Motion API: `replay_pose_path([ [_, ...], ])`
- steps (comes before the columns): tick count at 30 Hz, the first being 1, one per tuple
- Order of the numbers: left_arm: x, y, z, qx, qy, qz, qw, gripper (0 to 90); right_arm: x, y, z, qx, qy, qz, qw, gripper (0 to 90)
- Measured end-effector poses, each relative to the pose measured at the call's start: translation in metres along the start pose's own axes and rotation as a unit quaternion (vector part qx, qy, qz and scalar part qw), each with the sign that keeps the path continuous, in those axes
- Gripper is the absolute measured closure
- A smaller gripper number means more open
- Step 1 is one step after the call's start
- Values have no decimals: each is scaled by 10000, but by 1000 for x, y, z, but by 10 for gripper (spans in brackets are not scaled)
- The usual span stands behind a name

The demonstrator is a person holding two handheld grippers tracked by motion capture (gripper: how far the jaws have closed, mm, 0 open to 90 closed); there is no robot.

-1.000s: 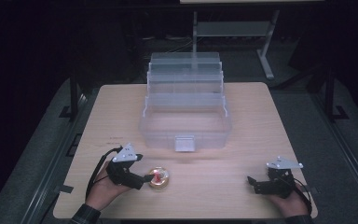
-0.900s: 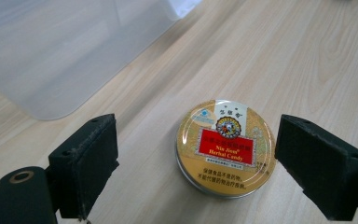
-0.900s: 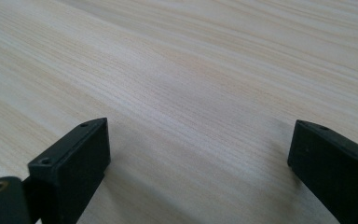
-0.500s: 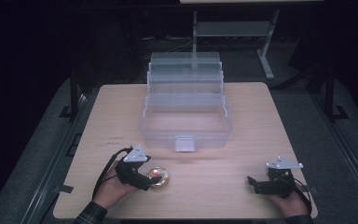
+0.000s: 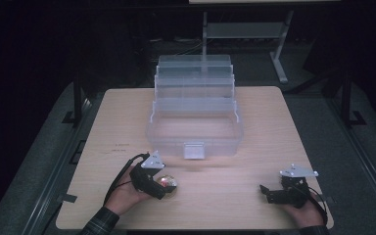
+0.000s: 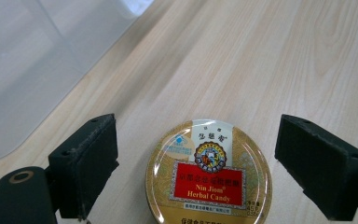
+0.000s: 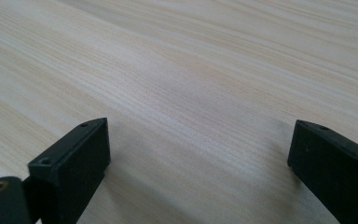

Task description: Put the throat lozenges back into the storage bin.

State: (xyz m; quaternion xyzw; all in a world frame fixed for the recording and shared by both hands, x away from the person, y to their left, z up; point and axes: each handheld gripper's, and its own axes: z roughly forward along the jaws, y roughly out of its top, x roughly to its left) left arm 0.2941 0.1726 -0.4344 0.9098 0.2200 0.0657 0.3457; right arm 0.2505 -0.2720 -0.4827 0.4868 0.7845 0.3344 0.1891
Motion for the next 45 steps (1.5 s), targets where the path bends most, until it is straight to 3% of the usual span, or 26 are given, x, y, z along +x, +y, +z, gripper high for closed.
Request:
replay_pose_path([
  [11, -2, -2, 8, 365, -87, 176, 9991, 120, 0, 0, 0, 3, 0, 1, 10000, 50],
  [22, -2, -6, 14, 622, -139, 221, 9977, 121, 0, 0, 0, 3, -1, 1, 10000, 50],
  [27, -2, -8, 16, 630, -162, 175, 9977, 122, 0, 0, 0, 1, -1, -7, 10000, 50],
  [34, -4, -10, 21, 767, -204, 233, 9966, 125, 0, 0, 0, 3, -1, 0, 10000, 50],
  [45, -4, -11, 20, 789, -147, 348, 9962, 148, 0, 0, 0, -1, -1, -1, 10000, 50],
])
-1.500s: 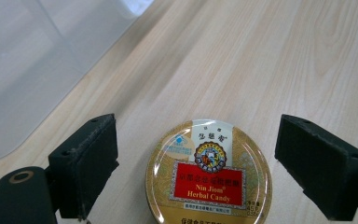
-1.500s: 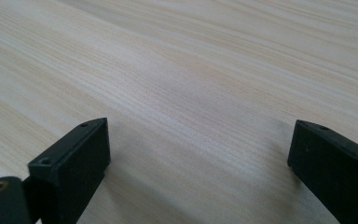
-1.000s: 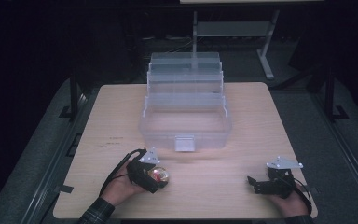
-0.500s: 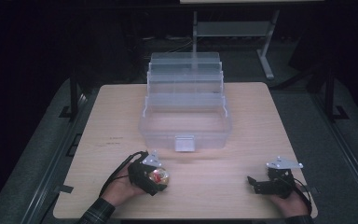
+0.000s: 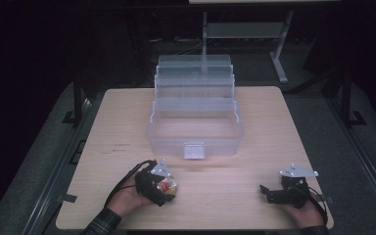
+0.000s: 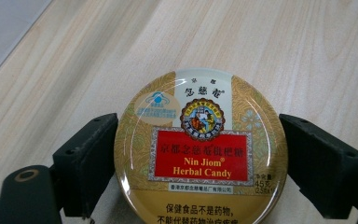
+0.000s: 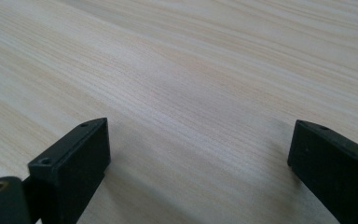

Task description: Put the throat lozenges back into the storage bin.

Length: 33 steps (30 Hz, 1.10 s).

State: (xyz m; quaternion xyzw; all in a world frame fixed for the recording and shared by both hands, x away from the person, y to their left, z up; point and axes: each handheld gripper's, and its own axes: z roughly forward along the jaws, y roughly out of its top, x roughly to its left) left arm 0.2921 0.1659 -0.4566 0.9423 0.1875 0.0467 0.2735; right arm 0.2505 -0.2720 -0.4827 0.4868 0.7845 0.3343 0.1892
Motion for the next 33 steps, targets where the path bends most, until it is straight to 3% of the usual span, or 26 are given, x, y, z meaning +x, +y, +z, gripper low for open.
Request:
replay_pose_path([
  [3, -1, 0, 0, -59, 15, -10, 10000, 191, 0, 0, 0, 2, 0, -5, 10000, 50],
  [26, 0, 1, -3, -2, -60, 11, 10000, 197, 0, 0, 0, 6, 2, 4, 10000, 50],
  [33, 0, 6, -10, -168, -79, -69, 9998, 197, 0, 0, 0, 4, 1, 0, 10000, 50],
])
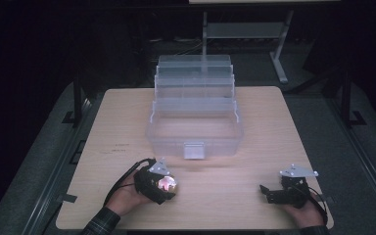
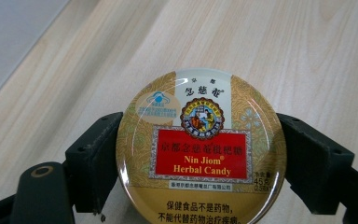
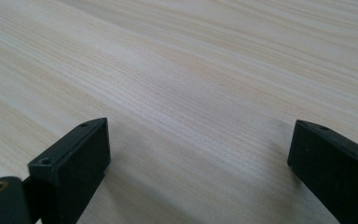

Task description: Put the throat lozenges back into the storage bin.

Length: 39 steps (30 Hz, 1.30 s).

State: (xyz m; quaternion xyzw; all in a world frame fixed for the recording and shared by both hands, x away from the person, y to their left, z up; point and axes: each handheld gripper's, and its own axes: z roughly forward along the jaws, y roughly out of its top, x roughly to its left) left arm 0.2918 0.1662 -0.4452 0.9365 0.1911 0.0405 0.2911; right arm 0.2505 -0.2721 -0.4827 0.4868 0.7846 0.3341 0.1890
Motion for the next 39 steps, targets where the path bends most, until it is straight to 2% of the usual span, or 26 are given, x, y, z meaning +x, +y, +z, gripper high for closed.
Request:
replay_pose_path([
  [4, 2, 2, -5, -43, -27, -2, 10000, 197, 0, 0, 0, 0, 0, -1, 10000, 50],
  [5, 2, 3, -6, -92, -23, -67, 9999, 197, 0, 0, 0, -1, 0, 3, 10000, 50],
  [8, 2, 6, -11, -128, -60, -53, 9999, 196, 0, 0, 0, 0, 1, 5, 10000, 50],
  [11, 3, 10, -16, -154, -11, -23, 9999, 197, 0, 0, 0, -2, 1, 2, 10000, 50],
  [15, 5, 13, -20, -236, -33, -70, 9997, 196, 0, 0, 0, -1, 0, 2, 10000, 50],
  [34, 14, 24, -35, -307, -39, -67, 9995, 197, 0, 0, 0, -2, 0, 0, 10000, 50],
  [39, 18, 27, -40, -334, -104, -86, 9994, 197, 0, 0, 0, -2, -1, 3, 10000, 50],
])
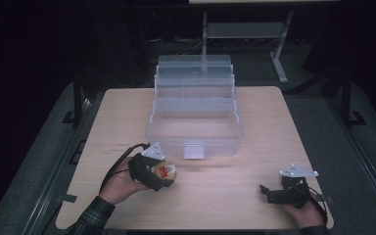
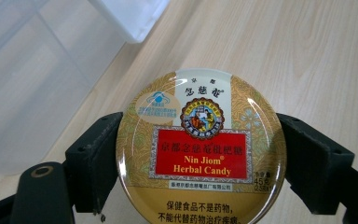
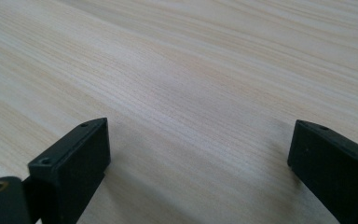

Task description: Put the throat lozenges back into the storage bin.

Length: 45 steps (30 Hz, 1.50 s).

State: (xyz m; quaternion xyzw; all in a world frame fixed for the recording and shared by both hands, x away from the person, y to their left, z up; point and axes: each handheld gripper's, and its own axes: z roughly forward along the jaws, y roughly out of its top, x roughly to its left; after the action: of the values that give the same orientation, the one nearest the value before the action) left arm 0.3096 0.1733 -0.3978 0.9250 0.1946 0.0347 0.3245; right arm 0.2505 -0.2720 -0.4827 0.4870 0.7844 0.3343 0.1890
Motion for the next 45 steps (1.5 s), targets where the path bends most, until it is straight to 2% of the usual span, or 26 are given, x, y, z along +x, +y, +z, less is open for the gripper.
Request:
replay_pose_path([
  [7, 4, 6, -6, -70, -54, -52, 9999, 197, 0, 0, 0, 0, 0, -1, 10000, 50],
  [12, 7, 12, -10, -64, -47, 2, 10000, 197, 0, 0, 0, 0, 1, -1, 10000, 50],
  [24, 18, 23, -19, -146, -41, -9, 9999, 197, 0, 0, 0, 0, 9, 2, 10000, 50],
  [45, 39, 46, -31, -146, 193, 56, 9997, 197, 0, 0, 0, -1, -1, -1, 10000, 50],
])
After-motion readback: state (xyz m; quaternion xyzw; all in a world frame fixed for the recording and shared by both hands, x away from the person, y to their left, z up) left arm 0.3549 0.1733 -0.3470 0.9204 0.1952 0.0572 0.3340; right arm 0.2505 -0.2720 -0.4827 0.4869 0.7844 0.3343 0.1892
